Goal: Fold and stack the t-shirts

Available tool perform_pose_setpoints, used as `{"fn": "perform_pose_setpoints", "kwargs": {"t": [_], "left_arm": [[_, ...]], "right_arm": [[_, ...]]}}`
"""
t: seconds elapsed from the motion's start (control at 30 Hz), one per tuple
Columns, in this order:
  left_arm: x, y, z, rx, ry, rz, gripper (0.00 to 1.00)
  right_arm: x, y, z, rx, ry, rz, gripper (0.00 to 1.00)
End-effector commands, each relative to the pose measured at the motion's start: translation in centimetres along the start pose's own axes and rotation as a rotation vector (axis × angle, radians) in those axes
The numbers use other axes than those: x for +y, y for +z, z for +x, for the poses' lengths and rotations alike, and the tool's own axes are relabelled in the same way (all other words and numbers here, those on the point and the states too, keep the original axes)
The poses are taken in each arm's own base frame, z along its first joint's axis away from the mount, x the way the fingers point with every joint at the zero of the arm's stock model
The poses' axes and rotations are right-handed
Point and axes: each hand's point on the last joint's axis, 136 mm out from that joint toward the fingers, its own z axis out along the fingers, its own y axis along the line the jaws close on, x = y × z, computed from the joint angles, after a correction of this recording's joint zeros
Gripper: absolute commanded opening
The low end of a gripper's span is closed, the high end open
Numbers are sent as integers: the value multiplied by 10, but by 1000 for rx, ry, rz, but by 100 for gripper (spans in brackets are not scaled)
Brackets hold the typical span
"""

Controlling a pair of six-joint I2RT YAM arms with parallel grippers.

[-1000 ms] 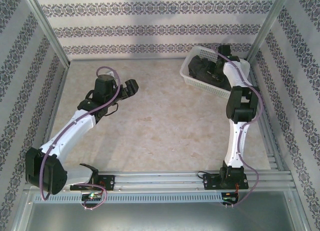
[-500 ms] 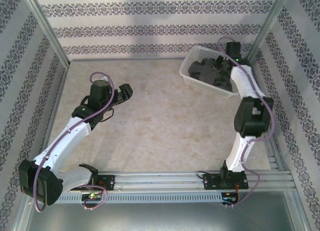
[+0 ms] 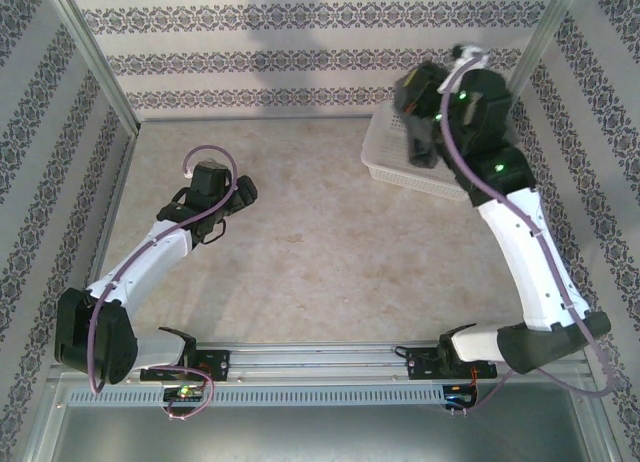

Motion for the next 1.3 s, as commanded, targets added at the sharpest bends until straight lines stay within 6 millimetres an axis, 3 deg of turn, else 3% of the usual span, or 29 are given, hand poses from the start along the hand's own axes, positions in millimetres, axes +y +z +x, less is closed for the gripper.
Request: {"fn": "perform_pose_setpoints", "kwargs": {"t": [0.0, 0.1, 0.17, 0.2, 0.27, 0.3, 0.43, 0.5, 0.63, 0.73, 0.87, 1.0, 1.1, 1.2, 1.27], "left_arm": [[5, -6, -19, -49, 12, -39, 96], [9, -12, -24, -56, 25, -65, 97], [14, -18, -26, -58, 32, -91, 98], [16, -20, -25, -55, 39, -97, 98], [20, -27, -22, -44, 49, -104, 98], [22, -29, -19, -36, 50, -106, 98], [28, -32, 8, 64, 35, -88, 95], [35, -30, 30, 139, -1, -93, 90], [62, -21, 78, 267, -117, -163, 83], [66, -7, 105, 337, -256, -160, 78], [62, 13, 124, 357, -472, -122, 75], [60, 30, 132, 348, -584, -95, 69], [57, 45, 136, 358, -580, -83, 54], [53, 56, 135, 359, -566, -69, 25], [50, 58, 130, 346, -565, -61, 8]], "right_arm": [[10, 15, 57, 102, -37, 14, 0], [31, 26, 135, 275, -73, -50, 3], [32, 24, 190, 430, -108, -56, 35], [30, 20, 209, 479, -126, -50, 46], [15, 9, 236, 540, -140, -3, 61], [6, 6, 243, 547, -135, 15, 62], [-36, -1, 273, 608, -69, 87, 60], [-42, -2, 294, 687, -91, 86, 58], [-41, -5, 342, 832, -111, 54, 57], [-33, 0, 371, 905, -69, -10, 58], [-24, 11, 405, 1019, -53, -28, 60], [-22, 24, 421, 1068, 1, -19, 61], [-13, 31, 430, 1108, 12, -32, 59], [-7, 34, 439, 1143, 28, -31, 52], [-6, 35, 443, 1151, 44, -28, 38]]}}
